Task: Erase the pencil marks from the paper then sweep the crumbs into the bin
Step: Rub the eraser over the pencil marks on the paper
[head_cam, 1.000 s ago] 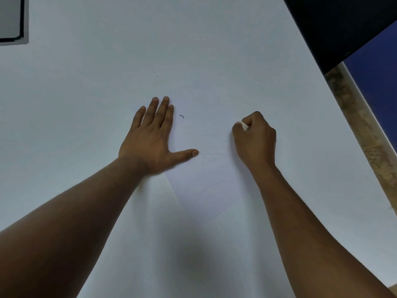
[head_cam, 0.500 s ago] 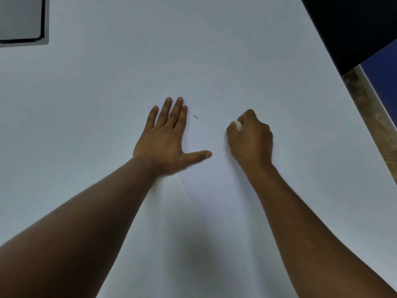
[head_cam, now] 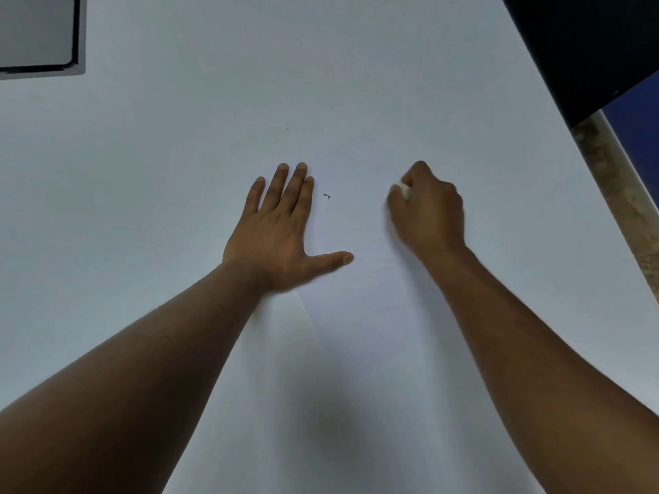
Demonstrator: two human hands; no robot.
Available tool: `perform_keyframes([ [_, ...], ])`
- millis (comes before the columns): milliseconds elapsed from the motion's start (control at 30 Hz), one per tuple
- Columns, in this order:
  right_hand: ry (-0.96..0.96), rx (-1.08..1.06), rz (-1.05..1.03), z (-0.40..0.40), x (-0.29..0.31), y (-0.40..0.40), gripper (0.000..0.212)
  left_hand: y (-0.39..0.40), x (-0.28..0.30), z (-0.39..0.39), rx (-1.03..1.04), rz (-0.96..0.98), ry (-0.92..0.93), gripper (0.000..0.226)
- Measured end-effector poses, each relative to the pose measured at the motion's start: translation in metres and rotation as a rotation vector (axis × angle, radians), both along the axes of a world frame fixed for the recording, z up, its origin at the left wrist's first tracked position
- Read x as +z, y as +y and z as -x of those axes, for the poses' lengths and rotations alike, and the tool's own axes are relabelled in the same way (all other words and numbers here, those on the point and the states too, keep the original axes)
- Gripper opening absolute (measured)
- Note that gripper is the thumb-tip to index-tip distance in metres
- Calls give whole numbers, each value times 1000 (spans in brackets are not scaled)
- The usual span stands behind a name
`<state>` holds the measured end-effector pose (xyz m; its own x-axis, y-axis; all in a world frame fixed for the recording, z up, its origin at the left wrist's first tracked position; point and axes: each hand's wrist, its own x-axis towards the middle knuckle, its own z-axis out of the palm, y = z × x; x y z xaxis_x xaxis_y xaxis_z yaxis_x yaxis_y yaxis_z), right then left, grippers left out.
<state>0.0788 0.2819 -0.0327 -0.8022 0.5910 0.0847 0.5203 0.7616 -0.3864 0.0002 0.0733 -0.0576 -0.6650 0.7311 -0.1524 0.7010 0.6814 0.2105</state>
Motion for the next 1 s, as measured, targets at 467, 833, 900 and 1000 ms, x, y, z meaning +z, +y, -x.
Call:
perform_keyframes([
  [467, 7, 174, -16, -6, -3, -17, 18, 1, 1, 0, 4, 0, -2, 125],
  [833, 22, 377, 7, -9, -1, -65, 16, 0, -1, 0, -4, -9, 18, 120],
  [900, -27, 281, -52, -8, -2, -47, 17, 0, 1, 0, 3, -2, 6, 122],
  [1000, -13, 81, -50, -19, 1, 0, 17, 1, 3, 0, 4, 5, -5, 125],
])
